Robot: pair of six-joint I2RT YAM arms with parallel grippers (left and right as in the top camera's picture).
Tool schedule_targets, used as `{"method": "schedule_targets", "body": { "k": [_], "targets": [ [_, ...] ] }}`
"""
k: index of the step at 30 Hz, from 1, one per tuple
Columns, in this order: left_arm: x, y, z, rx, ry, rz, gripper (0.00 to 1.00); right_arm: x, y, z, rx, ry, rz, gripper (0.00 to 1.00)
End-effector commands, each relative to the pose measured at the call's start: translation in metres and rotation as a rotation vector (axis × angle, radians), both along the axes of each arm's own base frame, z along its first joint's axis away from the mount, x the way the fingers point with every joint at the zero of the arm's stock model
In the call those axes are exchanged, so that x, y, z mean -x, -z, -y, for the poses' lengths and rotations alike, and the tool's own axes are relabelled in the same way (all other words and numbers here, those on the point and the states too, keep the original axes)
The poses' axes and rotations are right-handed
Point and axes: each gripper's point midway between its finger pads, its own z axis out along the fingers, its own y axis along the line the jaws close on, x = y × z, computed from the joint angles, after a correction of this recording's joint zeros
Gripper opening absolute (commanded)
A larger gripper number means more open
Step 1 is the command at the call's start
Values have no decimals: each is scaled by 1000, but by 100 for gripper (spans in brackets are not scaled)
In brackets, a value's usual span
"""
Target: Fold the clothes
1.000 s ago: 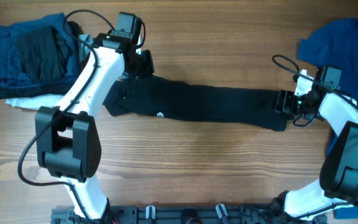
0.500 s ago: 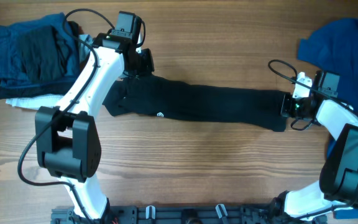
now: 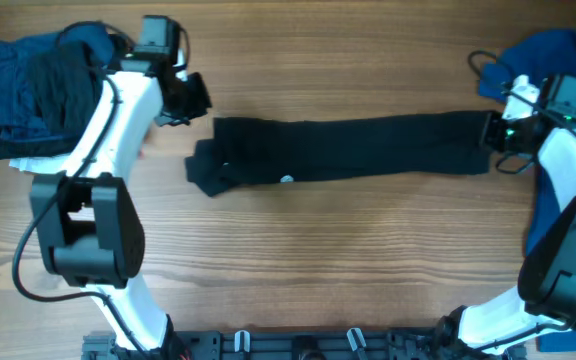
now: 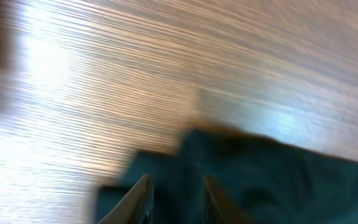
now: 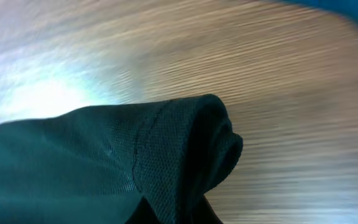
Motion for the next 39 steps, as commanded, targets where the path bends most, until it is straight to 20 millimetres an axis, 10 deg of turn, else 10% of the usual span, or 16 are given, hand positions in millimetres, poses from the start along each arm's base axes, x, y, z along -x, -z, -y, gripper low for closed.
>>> {"method": "schedule_targets", "body": {
  "k": [1, 13, 22, 39],
  "targets": [
    [-1, -30, -31, 20, -77, 64, 29, 7, -4, 36, 23, 108, -20, 4],
    [4, -46, -62, 17, -147, 87, 33, -7, -71, 5, -28, 90, -67, 4],
    [3, -46, -62, 17, -147, 88, 34, -27, -76, -109, -106, 5, -91, 4],
    [4, -46, -62, 17, -147, 84, 34, -11, 35, -248, -77, -164, -321, 4]
  ]
}}
